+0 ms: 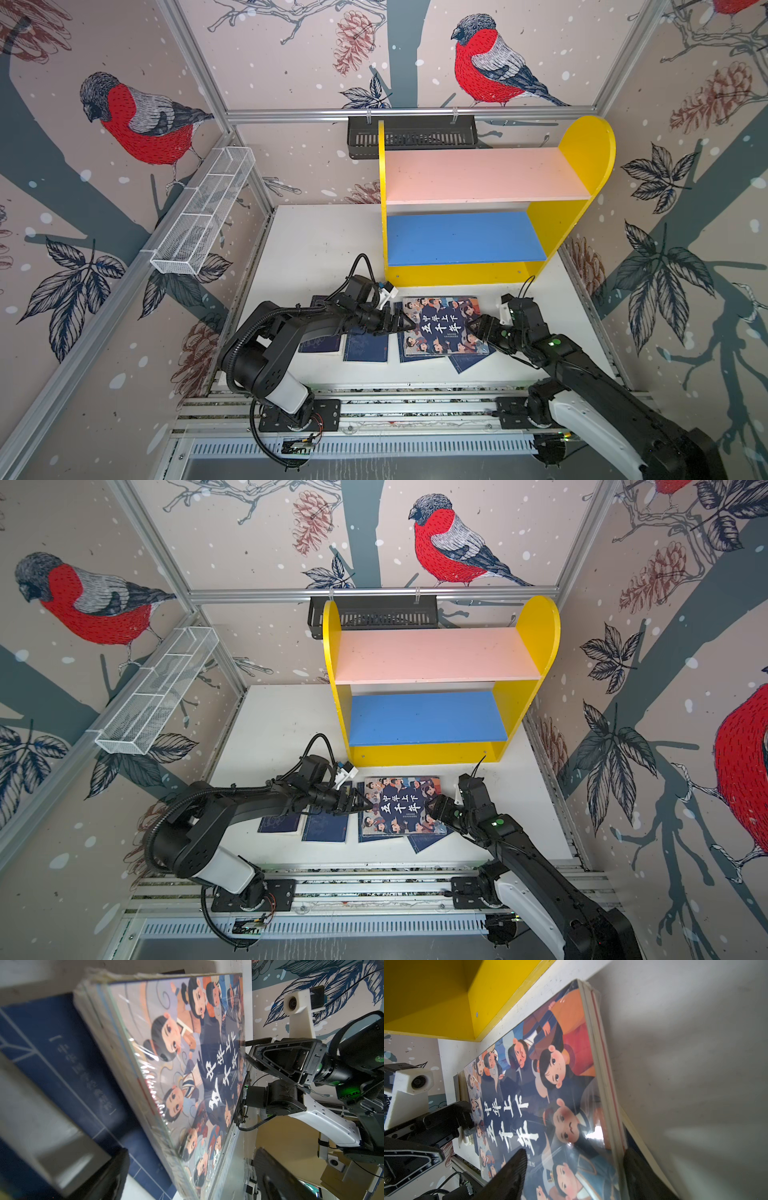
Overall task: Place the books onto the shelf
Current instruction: 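Close the left and right grippers on the illustrated book's opposite edges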
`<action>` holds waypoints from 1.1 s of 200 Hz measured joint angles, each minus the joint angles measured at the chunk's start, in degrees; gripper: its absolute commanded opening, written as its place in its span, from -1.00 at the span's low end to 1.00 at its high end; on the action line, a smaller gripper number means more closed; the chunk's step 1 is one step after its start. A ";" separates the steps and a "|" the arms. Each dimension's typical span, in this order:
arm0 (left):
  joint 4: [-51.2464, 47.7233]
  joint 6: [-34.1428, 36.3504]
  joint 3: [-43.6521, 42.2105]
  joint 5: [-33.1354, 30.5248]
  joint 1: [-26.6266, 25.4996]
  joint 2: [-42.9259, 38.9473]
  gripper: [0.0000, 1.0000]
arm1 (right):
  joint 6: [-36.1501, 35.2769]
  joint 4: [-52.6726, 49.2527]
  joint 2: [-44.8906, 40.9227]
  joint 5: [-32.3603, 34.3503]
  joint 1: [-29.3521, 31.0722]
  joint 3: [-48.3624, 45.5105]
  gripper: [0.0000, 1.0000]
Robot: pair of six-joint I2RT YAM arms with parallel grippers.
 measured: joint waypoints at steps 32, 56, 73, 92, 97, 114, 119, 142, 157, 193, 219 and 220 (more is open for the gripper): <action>1.05 -0.92 1.05 1.25 -1.55 1.60 0.84 | 0.02 0.83 0.11 0.00 0.00 -0.61 0.44; 1.36 -1.11 1.75 2.67 -2.10 2.49 0.84 | 0.02 1.20 0.33 0.02 0.00 -0.70 0.44; 2.08 -1.95 1.88 3.69 -2.27 3.13 0.84 | 0.02 1.40 0.66 0.02 0.02 -0.79 0.43; 4.13 -3.26 1.36 4.94 -2.43 3.41 0.85 | 0.02 1.68 0.96 0.02 0.02 -0.81 0.43; 4.90 -4.04 1.09 5.31 -2.45 3.45 0.85 | 0.02 1.70 1.05 0.02 0.02 -0.81 0.43; 7.58 -6.32 0.33 6.67 -2.64 3.61 0.85 | 0.04 1.92 1.22 0.02 0.02 -0.81 0.44; 8.41 -7.21 0.20 6.88 -2.75 3.63 0.84 | 0.04 2.01 1.29 0.02 0.04 -0.81 0.44; 11.67 -10.23 -0.22 8.44 -3.34 3.69 0.67 | 0.04 2.12 1.31 0.02 0.07 -0.81 0.44; 13.25 -11.58 -0.28 8.96 -3.74 3.69 0.52 | 0.04 2.12 1.29 0.02 0.07 -0.81 0.43; 14.47 -13.00 0.55 9.60 -4.07 4.46 0.34 | 0.09 2.19 1.07 0.02 0.09 -0.81 0.44; 14.34 -13.35 0.74 9.57 -4.09 4.61 0.16 | 0.24 2.25 0.61 0.02 0.13 -0.81 0.45; 14.32 -13.42 0.74 9.57 -4.09 4.61 0.16 | 0.24 2.25 0.57 0.02 0.13 -0.81 0.45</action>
